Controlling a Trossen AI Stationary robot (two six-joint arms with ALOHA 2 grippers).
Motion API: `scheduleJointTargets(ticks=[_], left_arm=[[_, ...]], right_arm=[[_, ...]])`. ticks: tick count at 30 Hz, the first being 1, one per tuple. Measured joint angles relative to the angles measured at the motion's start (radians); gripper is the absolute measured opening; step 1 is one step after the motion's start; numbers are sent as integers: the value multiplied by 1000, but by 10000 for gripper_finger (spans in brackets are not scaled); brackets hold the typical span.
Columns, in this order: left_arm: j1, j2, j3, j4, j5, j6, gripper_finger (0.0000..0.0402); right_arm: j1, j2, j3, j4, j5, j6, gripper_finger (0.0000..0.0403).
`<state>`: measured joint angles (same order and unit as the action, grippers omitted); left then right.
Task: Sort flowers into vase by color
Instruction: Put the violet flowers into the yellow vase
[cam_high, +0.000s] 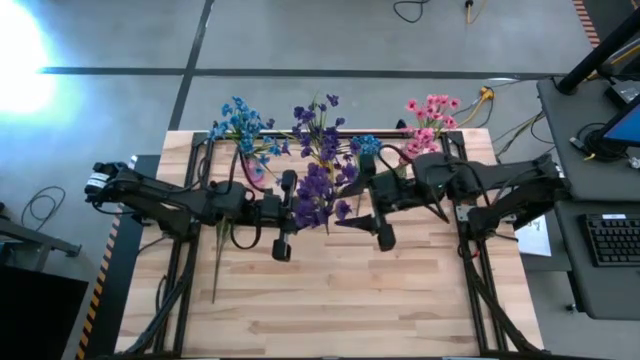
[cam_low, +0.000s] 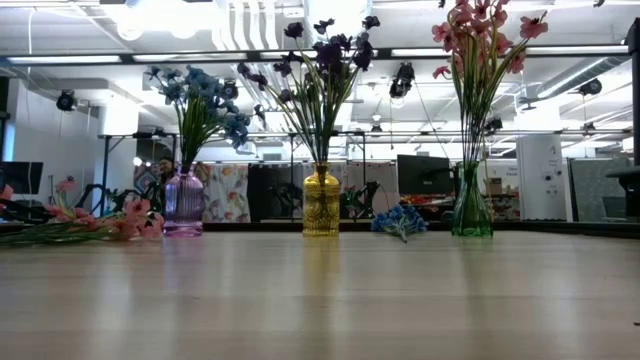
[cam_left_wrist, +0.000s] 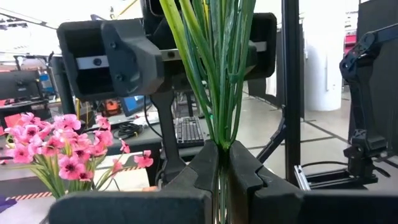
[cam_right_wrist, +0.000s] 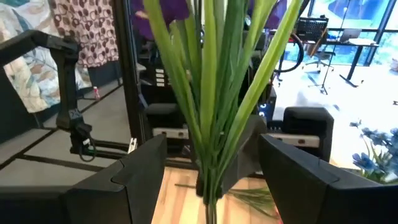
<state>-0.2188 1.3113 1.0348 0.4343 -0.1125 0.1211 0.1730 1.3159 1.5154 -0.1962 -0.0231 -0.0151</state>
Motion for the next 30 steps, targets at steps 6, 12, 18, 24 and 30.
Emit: scheduleJointTargets(ticks=[6, 12, 18, 24, 30], left_arm=[[-3, 0, 0, 0, 1, 0, 0], [-2, 0, -1, -5, -7, 0, 0], [-2, 0, -1, -8, -9, -5, 0], [-2, 0, -1, -8, -10, -8, 0], [-2, 0, -1, -8, -12, -17, 0]], right_arm=[[0, 53, 38, 10, 0, -4, 277], [0, 104, 79, 13, -2, 15, 305], [0, 113, 98, 17, -2, 25, 279], [0, 113, 98, 15, -2, 46, 190], [0, 114, 98, 15, -2, 44, 112]])
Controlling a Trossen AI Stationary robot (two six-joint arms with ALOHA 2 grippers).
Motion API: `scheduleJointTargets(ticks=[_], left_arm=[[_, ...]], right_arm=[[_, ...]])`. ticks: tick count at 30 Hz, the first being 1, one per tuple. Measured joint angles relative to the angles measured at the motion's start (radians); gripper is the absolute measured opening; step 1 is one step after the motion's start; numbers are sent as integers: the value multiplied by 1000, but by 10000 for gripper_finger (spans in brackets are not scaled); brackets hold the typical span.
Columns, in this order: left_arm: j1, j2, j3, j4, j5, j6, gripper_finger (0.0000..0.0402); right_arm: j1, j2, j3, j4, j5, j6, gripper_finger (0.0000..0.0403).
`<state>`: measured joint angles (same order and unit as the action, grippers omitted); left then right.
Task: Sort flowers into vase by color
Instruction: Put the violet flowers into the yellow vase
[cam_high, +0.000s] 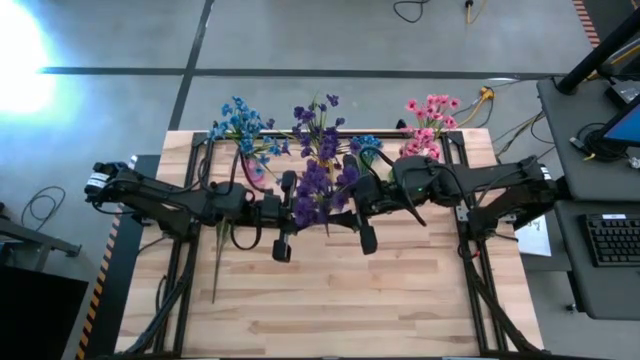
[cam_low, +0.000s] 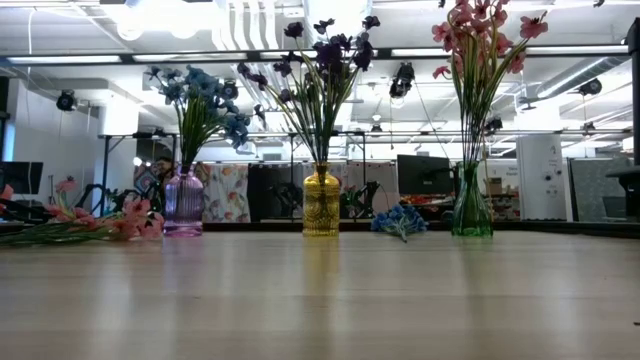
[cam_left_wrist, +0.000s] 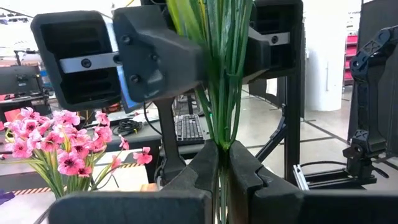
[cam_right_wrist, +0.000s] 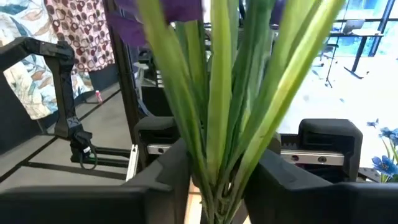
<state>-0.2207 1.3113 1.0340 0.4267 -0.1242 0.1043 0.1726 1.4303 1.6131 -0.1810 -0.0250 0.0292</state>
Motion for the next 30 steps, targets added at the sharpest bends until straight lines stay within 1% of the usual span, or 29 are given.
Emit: scheduleJointTargets(ticks=[5, 7, 11, 14, 18, 21, 24, 27, 30], left_arm=[[0, 0, 0, 0, 0, -6, 0], [0, 0, 0, 1, -2, -14, 0], [-1, -1, 0, 0, -43, -44, 5], [0, -7, 0, -9, -47, -44, 23], [0, -21, 0, -48, -49, -44, 60], [0, -47, 0, -130, -50, -44, 89], [0, -84, 0, -250, -51, -44, 110], [0, -129, 0, -365, -51, -71, 121], [0, -178, 0, -473, -51, -109, 123]], right_arm=[[0, 0, 0, 0, 0, -2, 72], [0, 0, 0, 0, 0, -3, 62], [0, 0, 0, 1, 2, -3, 53], [0, 0, 0, 0, 3, -3, 52], [0, 0, 0, -2, 2, -3, 52], [0, -1, 0, -2, 2, -3, 52], [0, -9, -1, -2, -1, -25, 52], [0, -25, -1, 9, 11, -76, 52], [0, -41, -1, 17, 55, -122, 52]])
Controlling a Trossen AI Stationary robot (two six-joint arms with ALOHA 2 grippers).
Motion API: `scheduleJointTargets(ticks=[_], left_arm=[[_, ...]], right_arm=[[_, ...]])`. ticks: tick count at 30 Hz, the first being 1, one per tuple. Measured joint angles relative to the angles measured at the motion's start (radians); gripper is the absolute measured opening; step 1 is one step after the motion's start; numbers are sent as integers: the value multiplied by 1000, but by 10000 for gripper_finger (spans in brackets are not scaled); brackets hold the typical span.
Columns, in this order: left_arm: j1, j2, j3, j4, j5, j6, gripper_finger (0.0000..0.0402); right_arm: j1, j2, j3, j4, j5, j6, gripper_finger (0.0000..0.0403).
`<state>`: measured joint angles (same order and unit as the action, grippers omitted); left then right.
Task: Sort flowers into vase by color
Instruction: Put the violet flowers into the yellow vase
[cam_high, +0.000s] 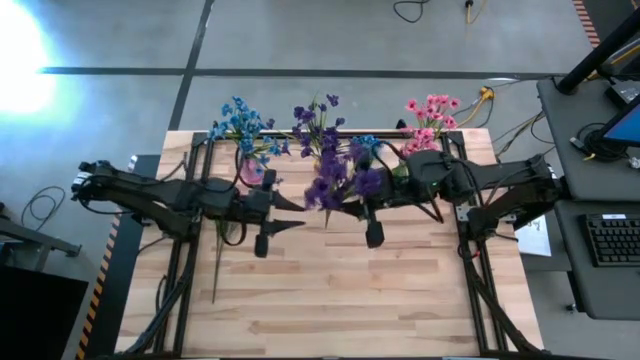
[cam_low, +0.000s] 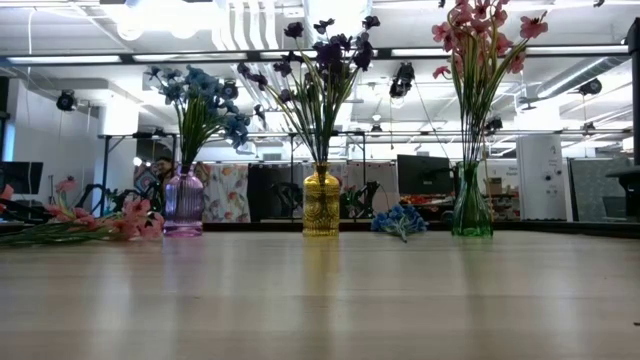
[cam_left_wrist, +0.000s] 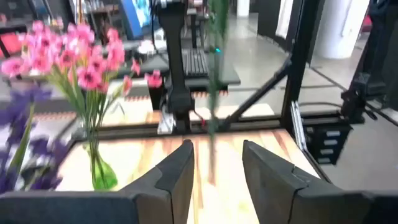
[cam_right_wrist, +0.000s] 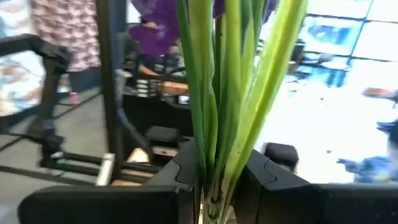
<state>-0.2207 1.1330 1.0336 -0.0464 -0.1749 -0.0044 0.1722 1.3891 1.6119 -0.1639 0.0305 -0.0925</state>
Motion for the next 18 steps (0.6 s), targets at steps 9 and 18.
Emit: scheduleJointTargets(ticks=[9, 18], left_arm=[[0, -147, 0, -355, -1, -140, 123], [0, -255, 0, -504, -2, -213, 123]], right_arm=[[-25, 35, -4, 38, 137, -83, 52], [-112, 90, -5, 209, 138, -155, 52]])
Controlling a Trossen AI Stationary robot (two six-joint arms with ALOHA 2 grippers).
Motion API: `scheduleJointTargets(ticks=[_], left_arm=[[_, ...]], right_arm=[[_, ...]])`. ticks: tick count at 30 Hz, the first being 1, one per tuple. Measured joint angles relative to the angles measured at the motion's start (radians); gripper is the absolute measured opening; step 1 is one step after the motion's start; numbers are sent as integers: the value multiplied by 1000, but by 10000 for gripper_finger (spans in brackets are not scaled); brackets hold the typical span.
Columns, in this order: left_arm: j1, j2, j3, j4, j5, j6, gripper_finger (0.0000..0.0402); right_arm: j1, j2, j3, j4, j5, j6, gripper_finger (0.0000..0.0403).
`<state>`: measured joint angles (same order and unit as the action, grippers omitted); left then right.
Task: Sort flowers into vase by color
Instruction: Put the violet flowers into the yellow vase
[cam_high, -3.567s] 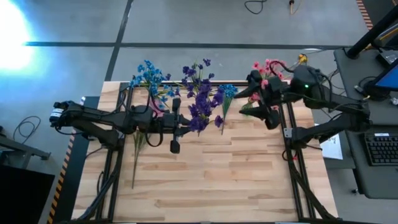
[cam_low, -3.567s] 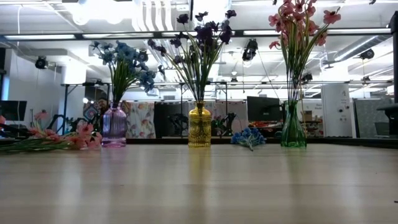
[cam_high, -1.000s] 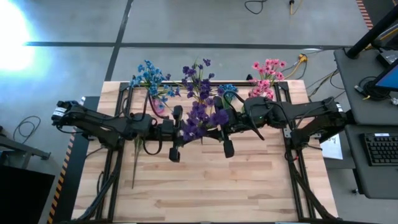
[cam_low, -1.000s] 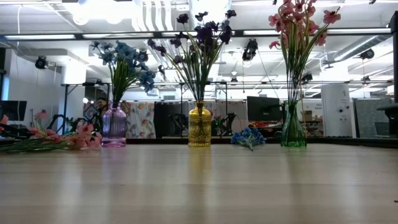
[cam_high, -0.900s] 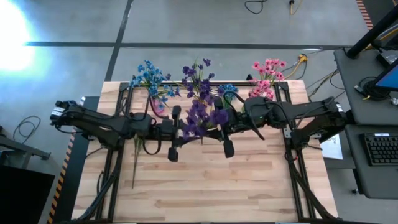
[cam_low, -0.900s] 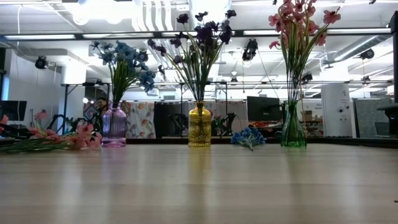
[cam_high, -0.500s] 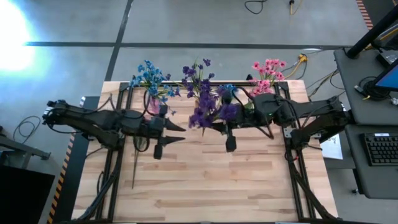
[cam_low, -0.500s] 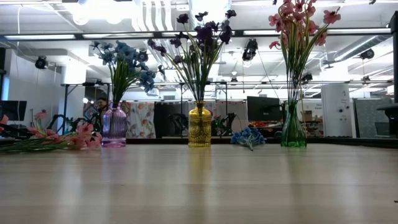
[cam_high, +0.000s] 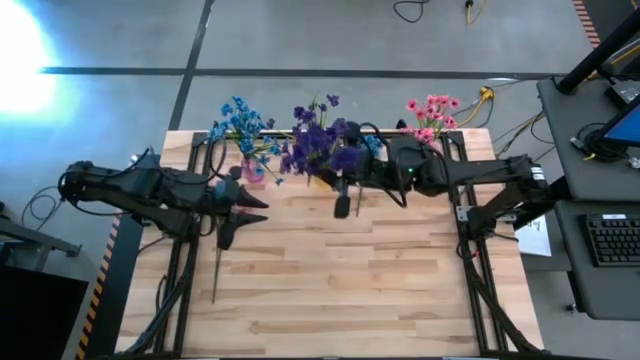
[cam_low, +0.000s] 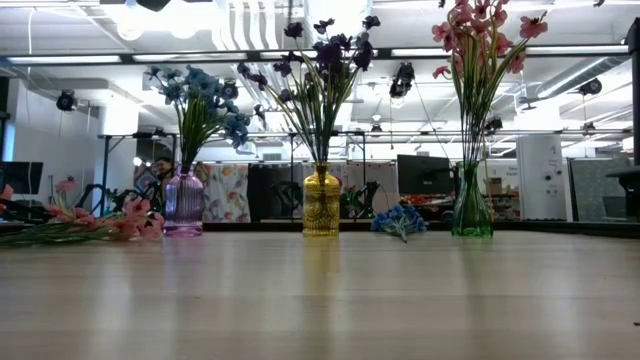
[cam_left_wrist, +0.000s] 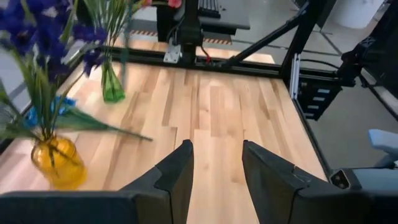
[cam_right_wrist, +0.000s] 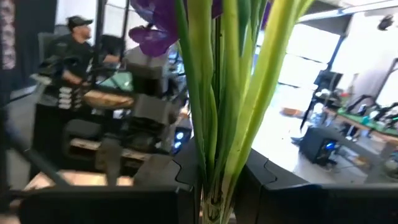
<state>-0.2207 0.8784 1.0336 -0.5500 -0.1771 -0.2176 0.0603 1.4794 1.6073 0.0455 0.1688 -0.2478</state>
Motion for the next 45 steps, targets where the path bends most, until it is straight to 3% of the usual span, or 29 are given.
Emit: scheduleJointTargets(ticks=[21, 45], left_arm=[[0, -73, 0, -103, 0, -63, 123], [0, -57, 0, -102, 0, -62, 123]], right_arm=[[-134, 138, 4, 60, 19, -86, 52], [-222, 131, 4, 20, 51, -100, 52]])
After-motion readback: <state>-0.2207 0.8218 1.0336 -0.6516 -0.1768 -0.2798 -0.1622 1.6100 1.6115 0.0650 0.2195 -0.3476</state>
